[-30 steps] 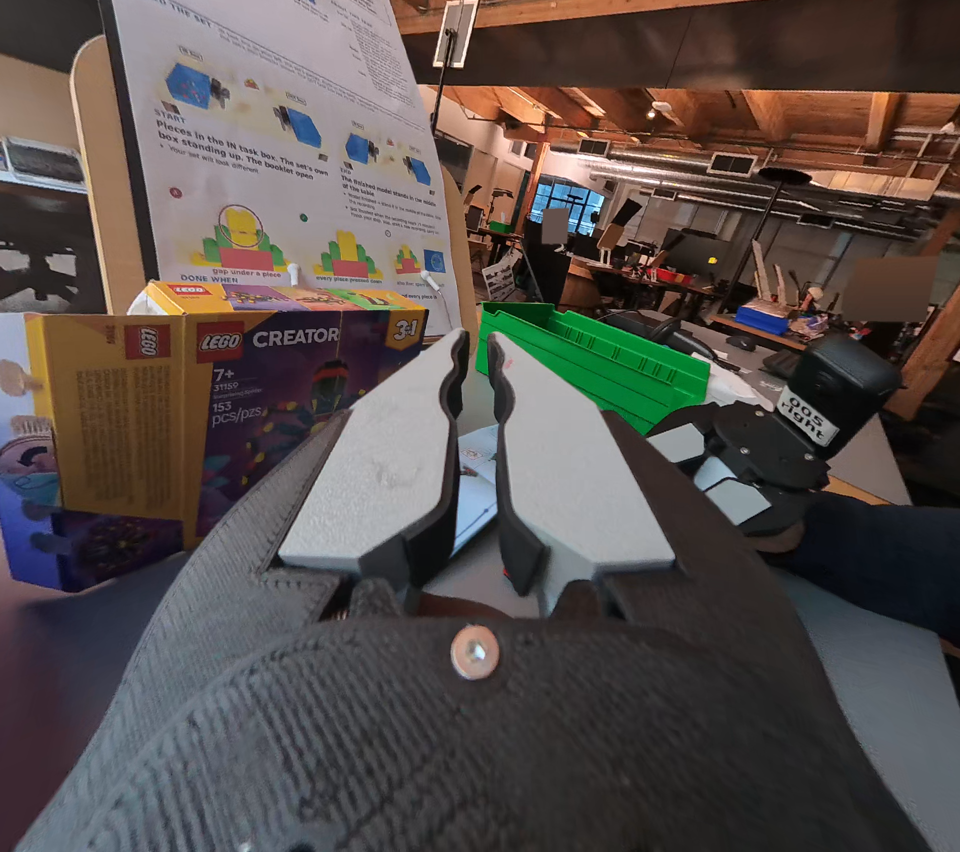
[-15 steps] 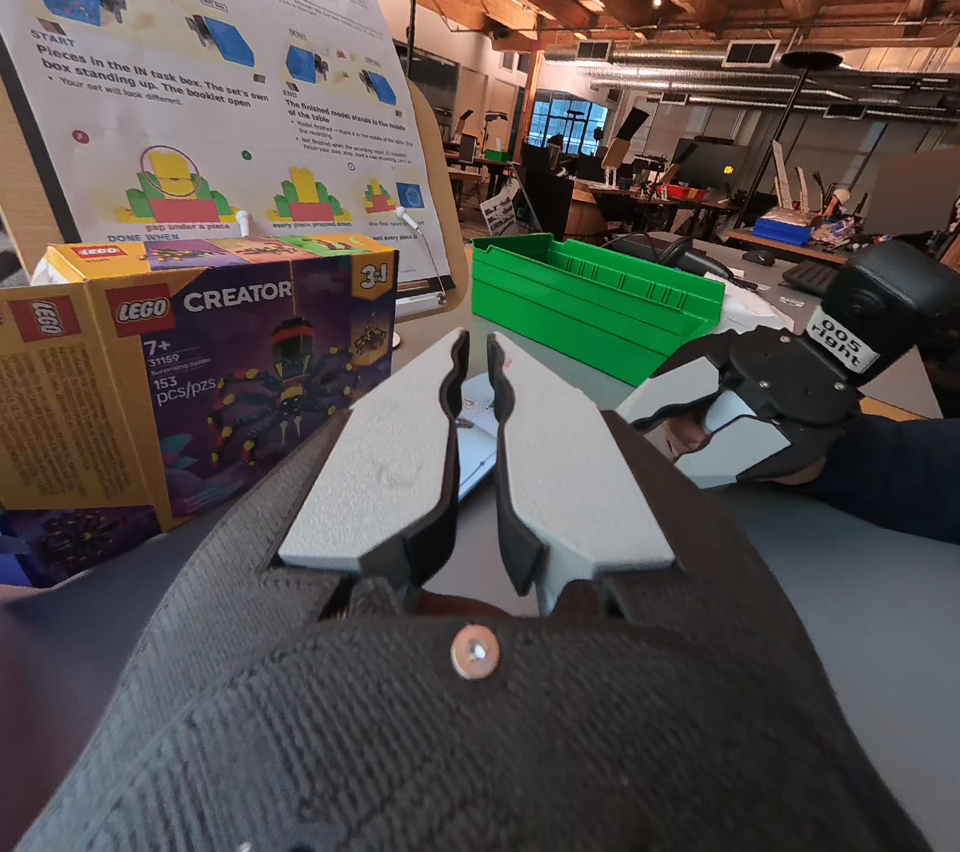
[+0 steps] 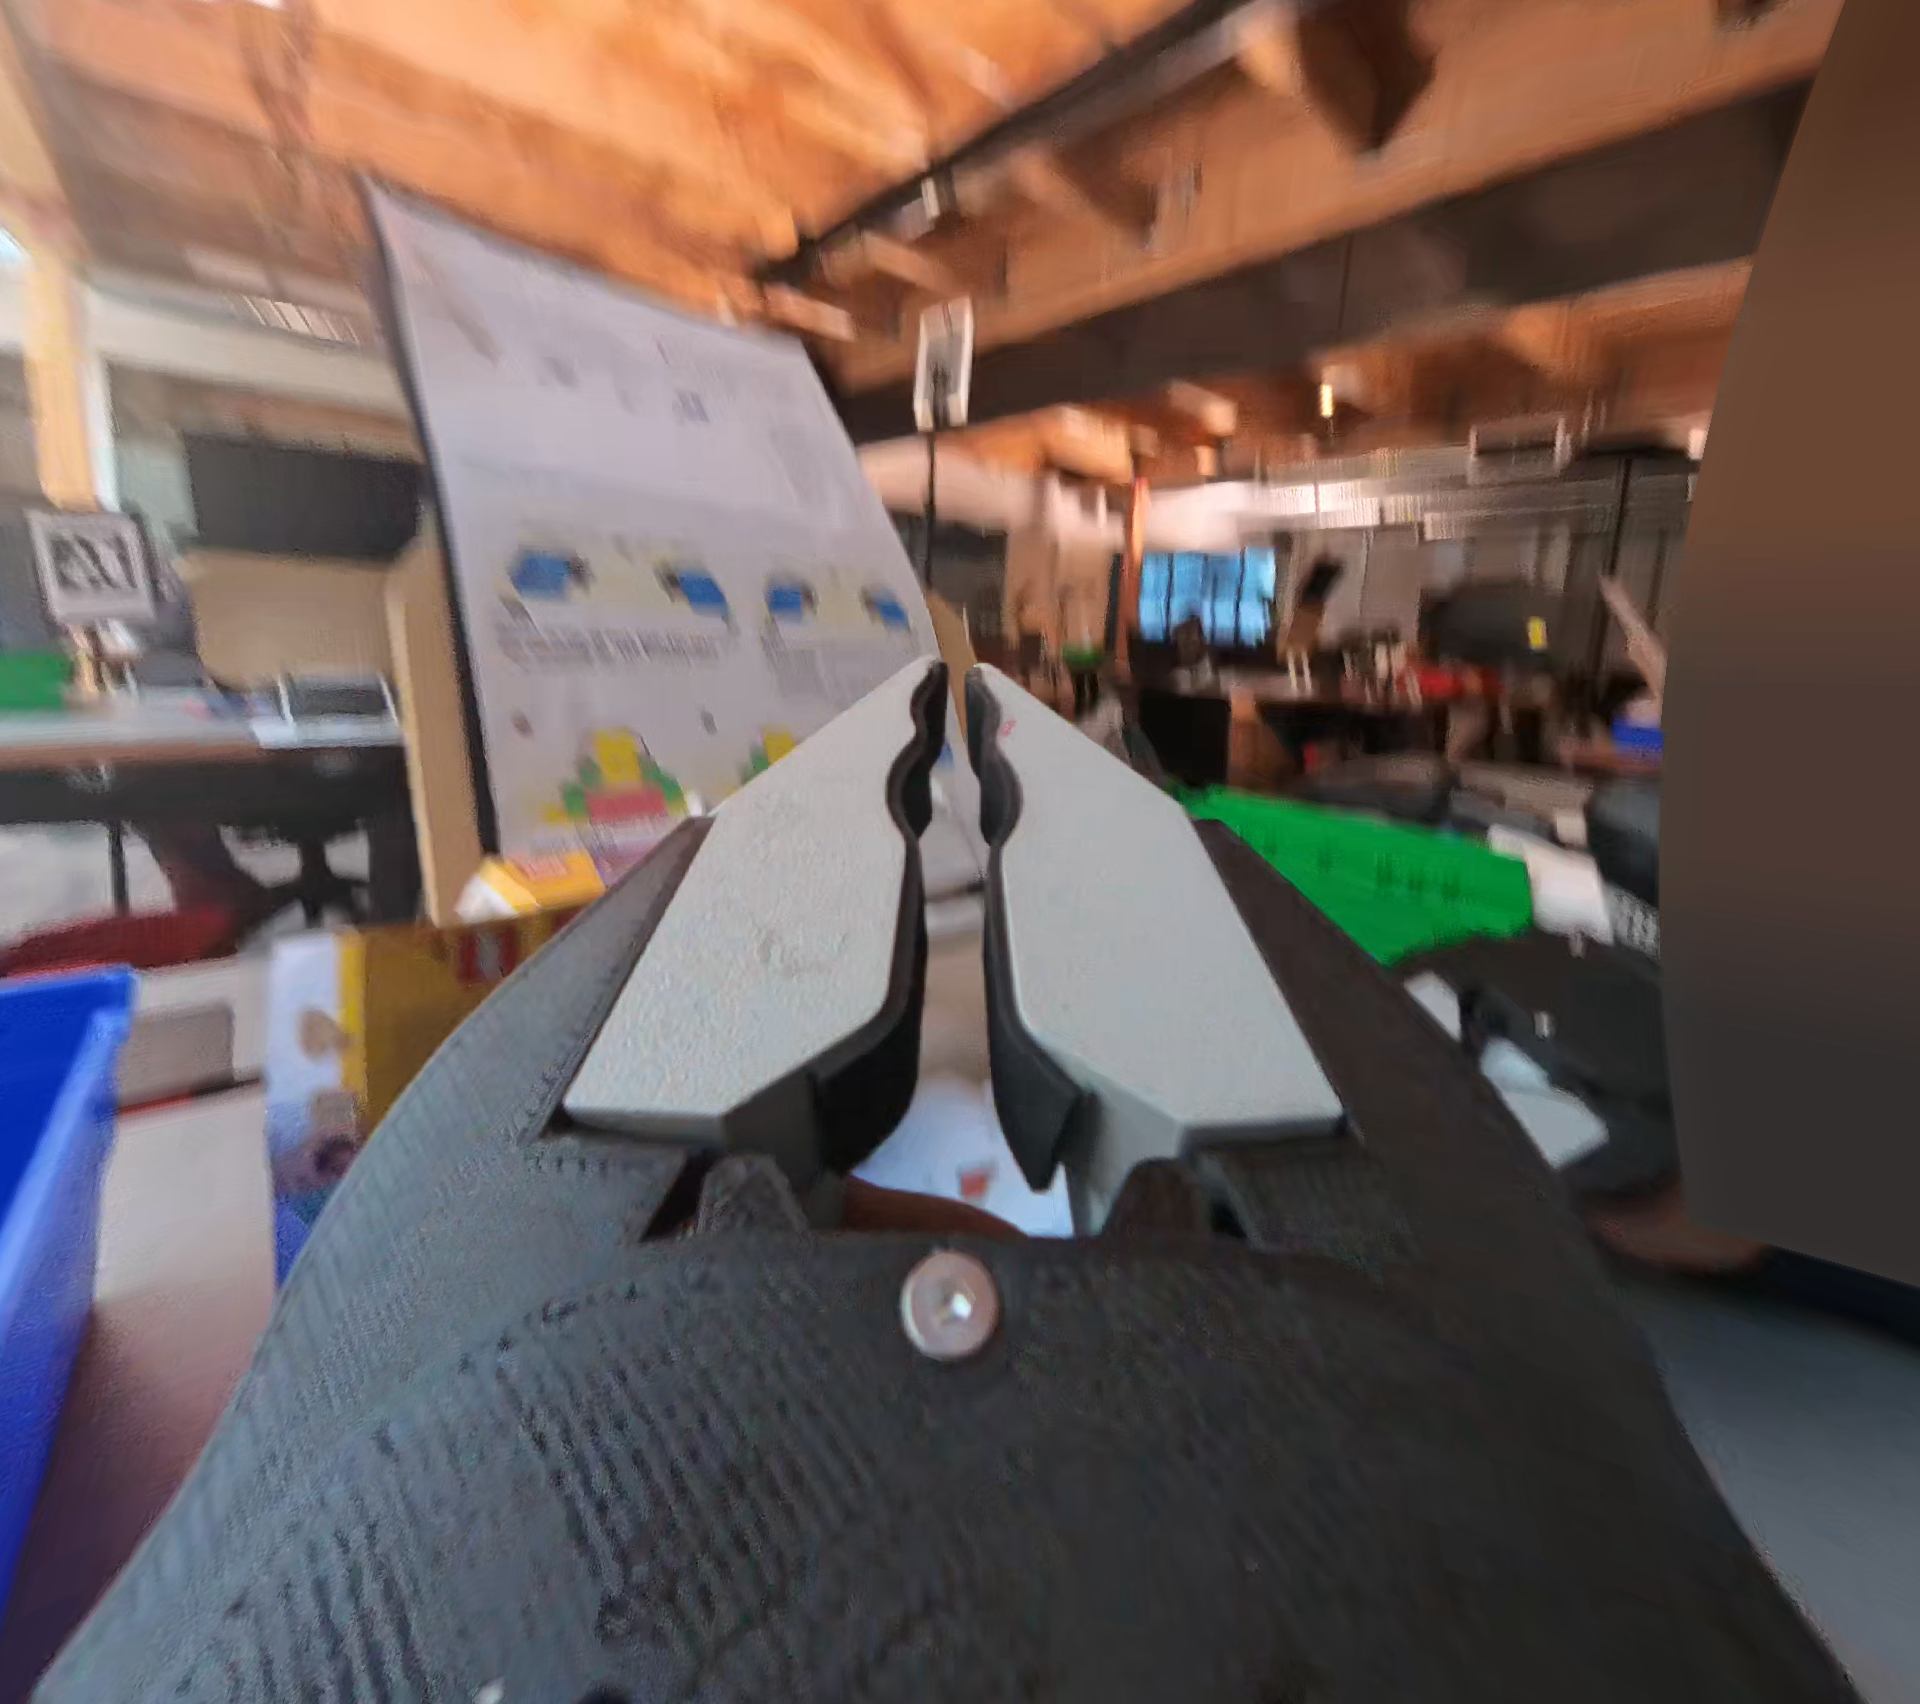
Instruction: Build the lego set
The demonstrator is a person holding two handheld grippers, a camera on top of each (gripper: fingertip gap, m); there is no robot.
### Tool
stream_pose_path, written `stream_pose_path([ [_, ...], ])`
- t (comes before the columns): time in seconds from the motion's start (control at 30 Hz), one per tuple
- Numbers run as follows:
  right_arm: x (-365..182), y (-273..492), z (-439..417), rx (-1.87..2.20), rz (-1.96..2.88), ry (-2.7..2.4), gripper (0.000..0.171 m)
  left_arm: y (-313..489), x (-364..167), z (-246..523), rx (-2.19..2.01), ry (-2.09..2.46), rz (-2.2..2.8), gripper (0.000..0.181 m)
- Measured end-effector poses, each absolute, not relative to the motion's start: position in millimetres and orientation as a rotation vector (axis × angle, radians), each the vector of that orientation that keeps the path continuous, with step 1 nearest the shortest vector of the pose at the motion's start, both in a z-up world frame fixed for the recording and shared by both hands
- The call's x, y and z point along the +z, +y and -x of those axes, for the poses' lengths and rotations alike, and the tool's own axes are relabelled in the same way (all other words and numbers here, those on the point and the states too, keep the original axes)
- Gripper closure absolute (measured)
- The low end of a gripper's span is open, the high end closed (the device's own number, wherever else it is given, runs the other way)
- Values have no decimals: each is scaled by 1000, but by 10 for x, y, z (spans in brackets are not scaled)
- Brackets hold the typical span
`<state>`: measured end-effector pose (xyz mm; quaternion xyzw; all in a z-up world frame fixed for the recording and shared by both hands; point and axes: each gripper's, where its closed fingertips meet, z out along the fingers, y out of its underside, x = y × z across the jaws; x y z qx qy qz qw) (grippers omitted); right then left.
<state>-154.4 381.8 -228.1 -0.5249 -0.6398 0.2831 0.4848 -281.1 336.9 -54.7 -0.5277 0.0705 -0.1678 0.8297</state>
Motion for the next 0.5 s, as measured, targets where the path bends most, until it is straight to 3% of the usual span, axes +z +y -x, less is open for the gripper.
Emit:
stream_pose_path([
  [0.07, -2279, 3819, 1543, 697, 1280, -1556, 146, 3015, -210, 3046, -314, 83, 885, 181],
  [0.17, -2294, 3808, 1547, 687, 1276, -1569, 146, 2923, -145, 3078, -184, 105, 851, 181],
  [0.5, -2313, 3783, 1543, 677, 1261, -1591, 147, 3542, -954, 2281, -347, 365, 1263, 181],
])
